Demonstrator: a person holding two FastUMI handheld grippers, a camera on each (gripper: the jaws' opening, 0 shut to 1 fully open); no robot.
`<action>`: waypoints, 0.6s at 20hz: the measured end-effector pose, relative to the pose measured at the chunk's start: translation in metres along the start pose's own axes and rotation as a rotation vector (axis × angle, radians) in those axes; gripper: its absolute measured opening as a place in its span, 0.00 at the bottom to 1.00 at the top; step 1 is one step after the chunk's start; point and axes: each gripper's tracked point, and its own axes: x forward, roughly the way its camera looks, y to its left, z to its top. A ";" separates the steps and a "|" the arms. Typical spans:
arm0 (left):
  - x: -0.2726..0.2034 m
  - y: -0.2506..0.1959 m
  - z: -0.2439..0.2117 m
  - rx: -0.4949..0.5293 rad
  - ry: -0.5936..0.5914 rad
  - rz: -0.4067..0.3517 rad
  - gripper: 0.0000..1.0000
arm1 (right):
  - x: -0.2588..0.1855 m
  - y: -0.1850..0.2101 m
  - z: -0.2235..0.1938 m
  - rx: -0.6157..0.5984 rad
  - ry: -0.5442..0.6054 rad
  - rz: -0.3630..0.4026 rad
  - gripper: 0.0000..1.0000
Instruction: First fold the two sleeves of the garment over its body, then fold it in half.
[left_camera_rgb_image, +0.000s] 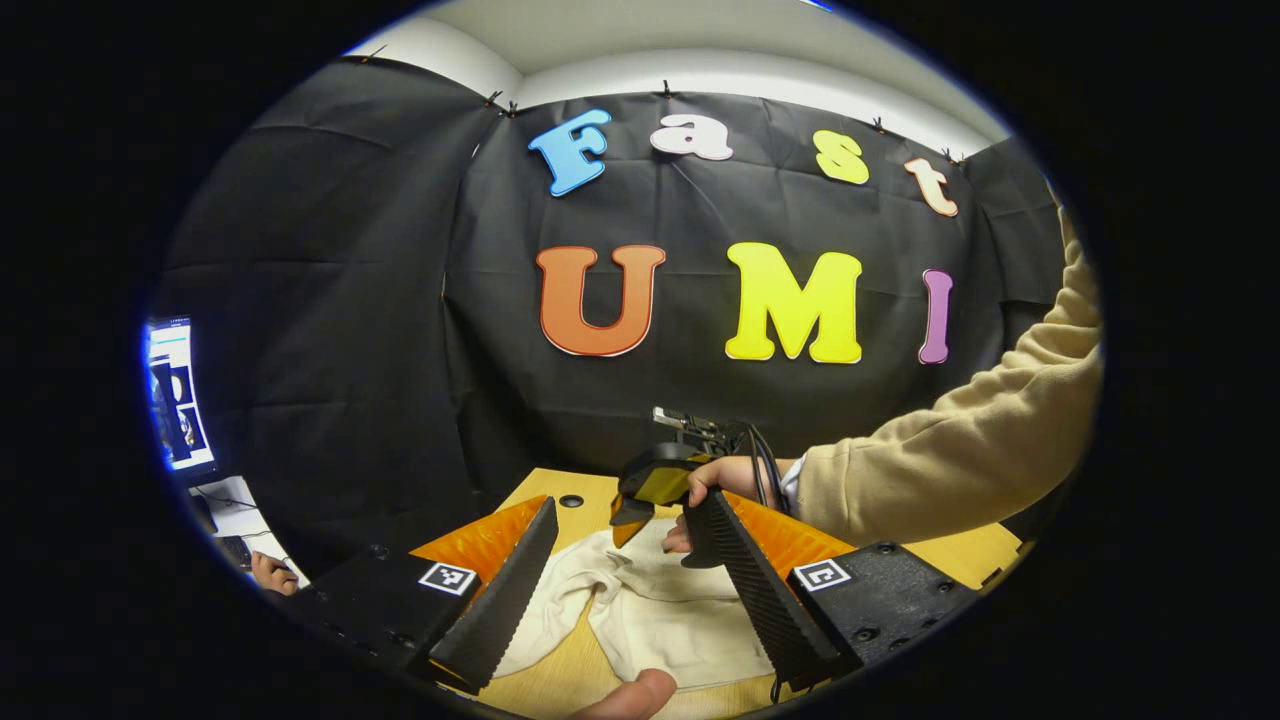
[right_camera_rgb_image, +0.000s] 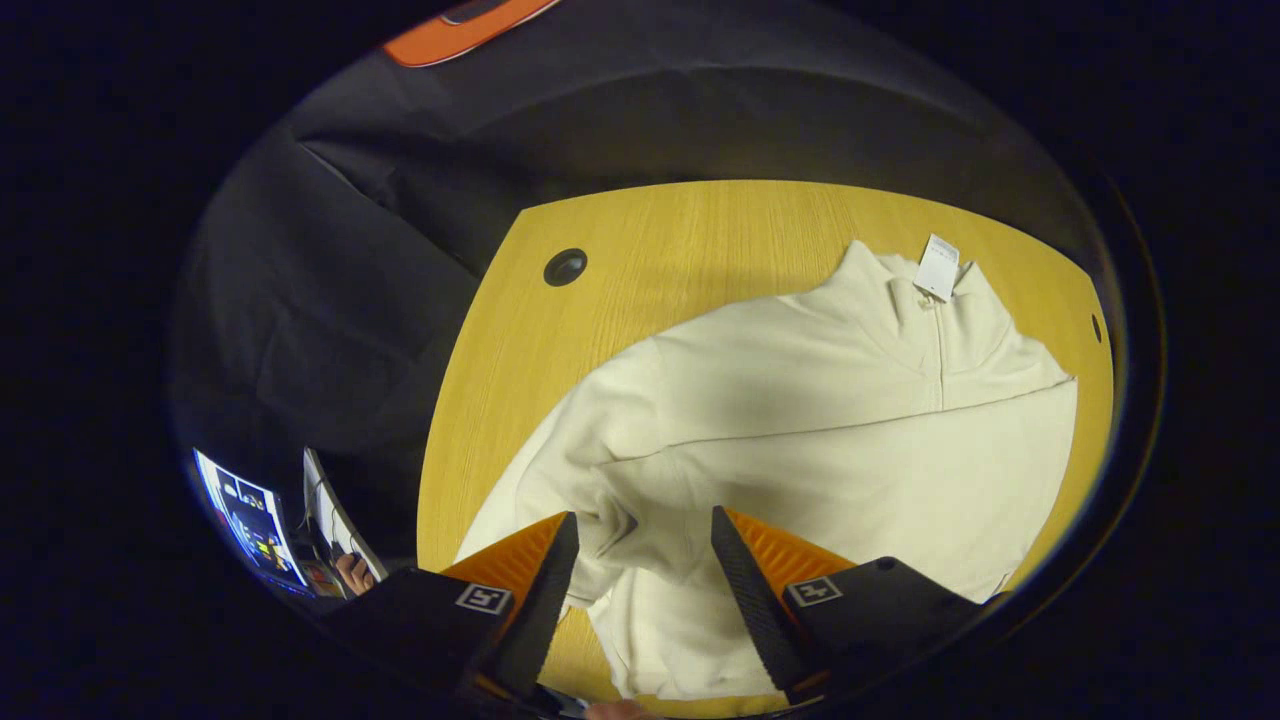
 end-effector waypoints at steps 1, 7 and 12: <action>0.000 0.003 -0.001 0.001 0.002 0.005 0.99 | -0.009 -0.001 0.001 -0.030 -0.025 -0.010 0.94; 0.012 0.069 -0.031 -0.020 0.076 0.185 0.99 | -0.092 -0.043 -0.011 -0.069 -0.109 0.011 0.96; -0.001 0.157 -0.123 -0.177 0.306 0.473 0.99 | -0.143 -0.095 -0.042 -0.078 -0.138 -0.003 0.93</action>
